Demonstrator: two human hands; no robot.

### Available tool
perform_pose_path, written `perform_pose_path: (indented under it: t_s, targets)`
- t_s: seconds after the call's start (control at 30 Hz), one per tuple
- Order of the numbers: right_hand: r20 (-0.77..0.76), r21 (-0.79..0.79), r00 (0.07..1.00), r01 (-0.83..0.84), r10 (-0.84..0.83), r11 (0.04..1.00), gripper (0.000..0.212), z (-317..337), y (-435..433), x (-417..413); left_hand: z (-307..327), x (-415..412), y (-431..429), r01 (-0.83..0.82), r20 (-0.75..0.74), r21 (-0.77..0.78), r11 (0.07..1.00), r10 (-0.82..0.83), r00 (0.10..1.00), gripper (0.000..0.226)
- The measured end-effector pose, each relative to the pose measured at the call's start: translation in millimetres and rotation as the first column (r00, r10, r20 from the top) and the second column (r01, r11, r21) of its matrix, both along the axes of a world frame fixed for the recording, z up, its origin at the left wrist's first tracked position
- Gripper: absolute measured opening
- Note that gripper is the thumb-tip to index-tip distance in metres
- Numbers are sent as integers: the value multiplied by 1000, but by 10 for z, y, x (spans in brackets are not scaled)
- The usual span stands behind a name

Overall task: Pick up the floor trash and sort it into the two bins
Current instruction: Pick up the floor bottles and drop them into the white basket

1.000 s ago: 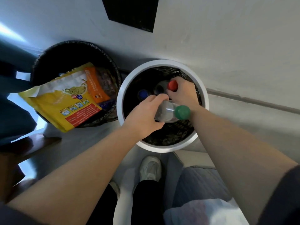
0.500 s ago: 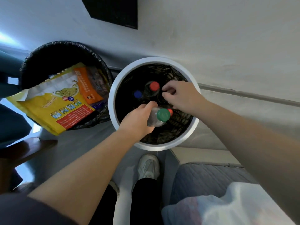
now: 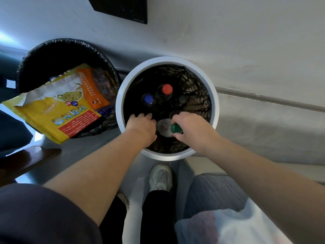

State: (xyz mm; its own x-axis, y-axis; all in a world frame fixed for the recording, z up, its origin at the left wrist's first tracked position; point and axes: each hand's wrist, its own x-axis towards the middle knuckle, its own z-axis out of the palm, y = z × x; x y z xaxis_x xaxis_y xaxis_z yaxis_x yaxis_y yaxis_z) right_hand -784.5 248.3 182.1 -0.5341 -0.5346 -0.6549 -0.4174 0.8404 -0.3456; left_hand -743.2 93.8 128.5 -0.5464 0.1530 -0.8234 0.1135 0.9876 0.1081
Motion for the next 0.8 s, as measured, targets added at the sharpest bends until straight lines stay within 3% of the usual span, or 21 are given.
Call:
perform_pose_path:
  t_s: [0.17,0.33,0.47,0.6,0.8]
  targets:
    - [10,79,999,-37,36,996,35,-305,-98,73,5,-56,-100,191,185,-87,978,-173,968,58]
    - [18,81,1000,-14,12,997,36,-448,-219,124,50,-57,-104,275,164,-99,956,-257,952,59]
    - [30,224,999,-45,39,974,49,-303,-228,152,284,-14,-185,267,79,-121,956,-259,963,66]
    - [-25,306,1000,-6,14,952,67,155,-131,216,792,116,-363,218,-26,-120,969,-222,975,68]
    - [-247,284,965,-15,88,959,71,1467,-239,453,2072,436,-700,-11,-238,-96,995,-12,971,68]
